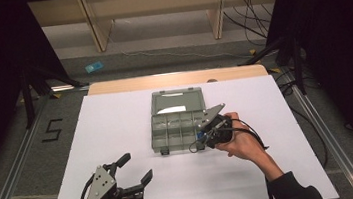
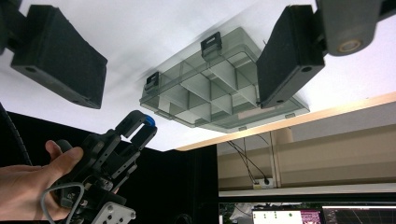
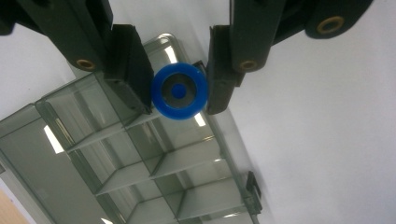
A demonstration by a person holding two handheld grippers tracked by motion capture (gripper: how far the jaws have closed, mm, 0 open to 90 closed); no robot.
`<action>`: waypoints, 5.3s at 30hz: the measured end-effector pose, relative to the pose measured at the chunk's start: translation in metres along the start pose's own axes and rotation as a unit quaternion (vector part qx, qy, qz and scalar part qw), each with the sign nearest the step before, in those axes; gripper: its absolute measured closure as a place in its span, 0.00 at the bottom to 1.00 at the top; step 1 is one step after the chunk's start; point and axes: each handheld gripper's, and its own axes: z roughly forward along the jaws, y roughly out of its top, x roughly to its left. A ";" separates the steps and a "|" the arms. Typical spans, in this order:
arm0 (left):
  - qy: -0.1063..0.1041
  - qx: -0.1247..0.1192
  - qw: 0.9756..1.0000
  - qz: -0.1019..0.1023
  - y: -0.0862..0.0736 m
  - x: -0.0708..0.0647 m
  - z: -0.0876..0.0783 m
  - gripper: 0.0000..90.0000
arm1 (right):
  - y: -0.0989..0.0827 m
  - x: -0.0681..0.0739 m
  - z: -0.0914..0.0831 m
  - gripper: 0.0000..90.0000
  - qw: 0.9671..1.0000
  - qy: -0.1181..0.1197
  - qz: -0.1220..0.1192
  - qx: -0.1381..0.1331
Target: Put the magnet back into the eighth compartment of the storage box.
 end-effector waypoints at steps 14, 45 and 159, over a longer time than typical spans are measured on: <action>-0.007 -0.007 0.999 0.044 0.002 0.007 0.001 0.18 | -0.002 -0.010 0.006 0.70 1.000 -0.012 0.006 -0.003; -0.001 -0.001 1.000 -0.013 0.000 -0.002 -0.001 0.18 | -0.003 -0.022 0.029 0.69 1.000 -0.011 0.010 0.028; -0.001 -0.001 1.000 -0.007 0.000 -0.001 0.000 0.18 | -0.026 0.015 -0.027 0.27 0.985 -0.015 0.106 -0.132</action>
